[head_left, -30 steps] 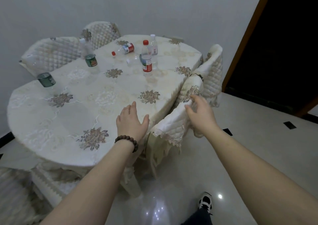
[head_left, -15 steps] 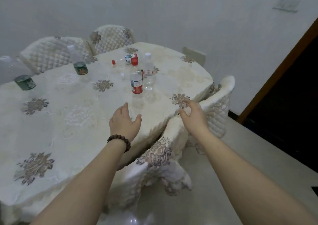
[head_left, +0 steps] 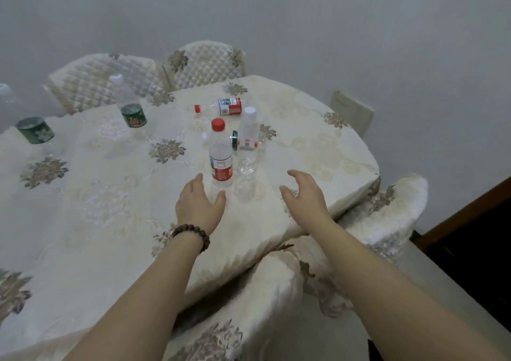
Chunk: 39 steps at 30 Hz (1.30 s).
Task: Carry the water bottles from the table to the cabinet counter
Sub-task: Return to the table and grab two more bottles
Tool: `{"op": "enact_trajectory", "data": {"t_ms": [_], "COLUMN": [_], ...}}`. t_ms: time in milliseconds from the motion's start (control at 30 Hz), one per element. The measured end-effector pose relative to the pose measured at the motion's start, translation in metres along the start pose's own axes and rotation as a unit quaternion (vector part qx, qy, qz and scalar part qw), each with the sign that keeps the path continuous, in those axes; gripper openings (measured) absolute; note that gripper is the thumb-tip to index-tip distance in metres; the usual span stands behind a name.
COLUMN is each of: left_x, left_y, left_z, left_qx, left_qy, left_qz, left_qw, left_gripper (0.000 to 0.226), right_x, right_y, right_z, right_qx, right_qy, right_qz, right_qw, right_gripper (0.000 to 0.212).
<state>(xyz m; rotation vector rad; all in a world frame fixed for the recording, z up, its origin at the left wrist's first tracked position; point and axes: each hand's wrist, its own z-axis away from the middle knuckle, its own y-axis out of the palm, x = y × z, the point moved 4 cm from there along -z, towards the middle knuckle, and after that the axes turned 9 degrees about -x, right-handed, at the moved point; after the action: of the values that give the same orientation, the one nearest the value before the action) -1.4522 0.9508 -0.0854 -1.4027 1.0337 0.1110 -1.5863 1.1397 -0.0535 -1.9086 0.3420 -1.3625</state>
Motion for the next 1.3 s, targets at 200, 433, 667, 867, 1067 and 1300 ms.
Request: {"op": "enact_trajectory", "data": {"t_ms": [200,433,667,867,1067,1300], "left_x": [-0.016,-0.03,-0.028,-0.032,-0.032,-0.019], "left_y": [0.031,0.061,0.089,0.08,0.053,0.022], "left_z": [-0.051,-0.09,-0.111,-0.113,-0.098,-0.066], "left_qx": [-0.022,-0.047,-0.103,-0.185,-0.246,-0.307], "left_qy": [-0.077,-0.155,-0.201,-0.219,-0.232,-0.271], "left_qz": [0.092,0.179,0.193,0.174,0.158,0.123], "left_qw": [0.993,0.97,0.955,0.942,0.928,0.904], "left_gripper": [0.09,0.106,0.088,0.071,0.058,0.073], "right_x": [-0.005,-0.009,-0.02,-0.019,-0.001,0.007], "right_y": [0.013,0.045,0.08,0.105,0.121,0.129], "right_z": [-0.077,-0.13,-0.18,-0.209,-0.218,-0.216], "right_qx": [0.052,0.101,0.159,0.205,0.227,0.245], "right_qy": [-0.022,-0.034,-0.041,-0.061,-0.072,-0.103], "right_qz": [0.012,-0.022,-0.089,-0.129,-0.198,-0.208], "right_qw": [0.998,0.994,0.982,0.968,0.951,0.941], "right_gripper": [0.051,0.062,0.091,0.098,0.081,0.063]}}
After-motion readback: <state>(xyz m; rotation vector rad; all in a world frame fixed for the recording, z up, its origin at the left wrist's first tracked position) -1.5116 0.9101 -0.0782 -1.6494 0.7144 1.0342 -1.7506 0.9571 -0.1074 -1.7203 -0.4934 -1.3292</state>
